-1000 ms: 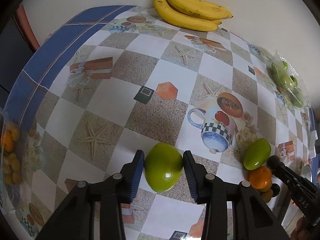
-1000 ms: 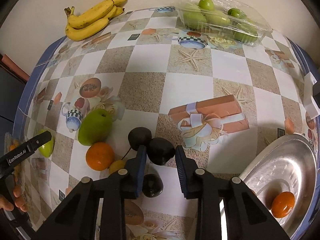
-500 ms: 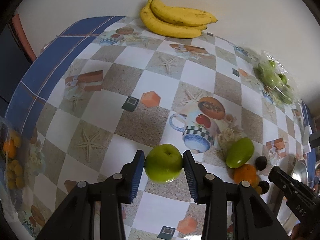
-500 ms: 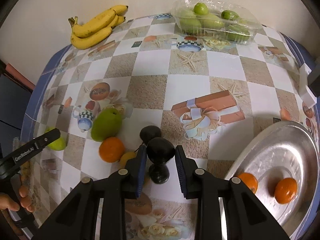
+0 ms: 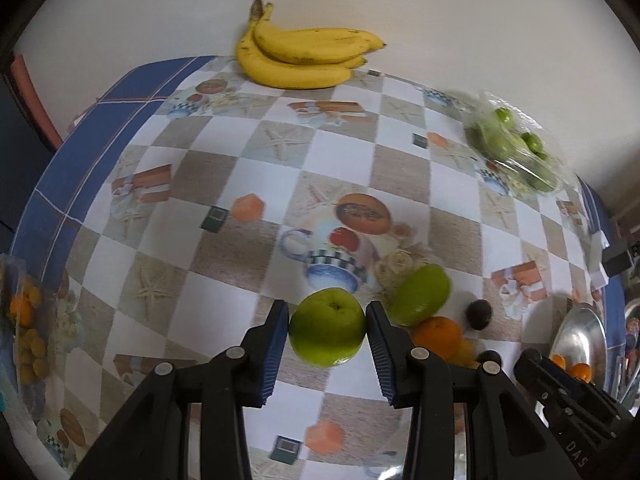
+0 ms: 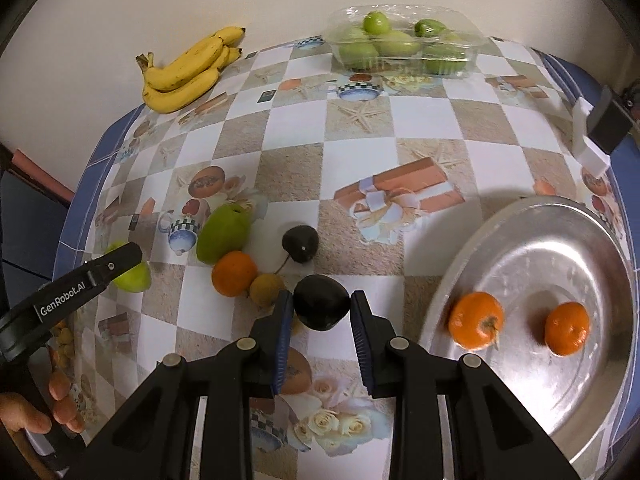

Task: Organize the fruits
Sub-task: 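Carry the green apple and dark plum over the steel bowl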

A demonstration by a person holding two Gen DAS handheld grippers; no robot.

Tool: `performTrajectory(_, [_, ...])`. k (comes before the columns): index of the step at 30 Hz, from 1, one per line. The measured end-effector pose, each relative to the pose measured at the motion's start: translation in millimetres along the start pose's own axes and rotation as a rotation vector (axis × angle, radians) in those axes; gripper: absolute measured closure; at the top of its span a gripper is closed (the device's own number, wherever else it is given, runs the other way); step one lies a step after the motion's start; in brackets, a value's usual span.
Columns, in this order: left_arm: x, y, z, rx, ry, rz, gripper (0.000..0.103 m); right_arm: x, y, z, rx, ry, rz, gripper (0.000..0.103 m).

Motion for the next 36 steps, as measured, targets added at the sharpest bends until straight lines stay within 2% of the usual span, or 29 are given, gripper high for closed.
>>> performTrajectory(16, [-10.8, -10.3, -94.2, -0.059, 0.147, -0.018, 0.061, 5.3, -24.5, -57.3, -0.034, 0.112, -0.037, 0.073])
performTrajectory(21, [-18.7, -12.1, -131.7, -0.093, 0.212, -0.016, 0.061, 4.9, -32.4, -87.4, -0.043, 0.182, -0.051, 0.073])
performTrajectory(31, [-48.4, -14.4, -216.7, -0.201, 0.368, 0.021, 0.061, -6.3, -46.1, -159.9, -0.126, 0.324, -0.065, 0.073])
performTrajectory(36, [-65.9, -13.3, -245.9, -0.201, 0.452, 0.039, 0.061, -12.0, -52.0, -185.4, -0.167, 0.362, -0.067, 0.073])
Point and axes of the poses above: each gripper's, at about its wrist camera, not at the fingertips, and y roughly the way its jaws point, z to its left, x to its top, the point moved 6 cm from there along y, roughly the way its jaws point, and after that the axes turned 3 degrees about -x, right-handed, at the moved point
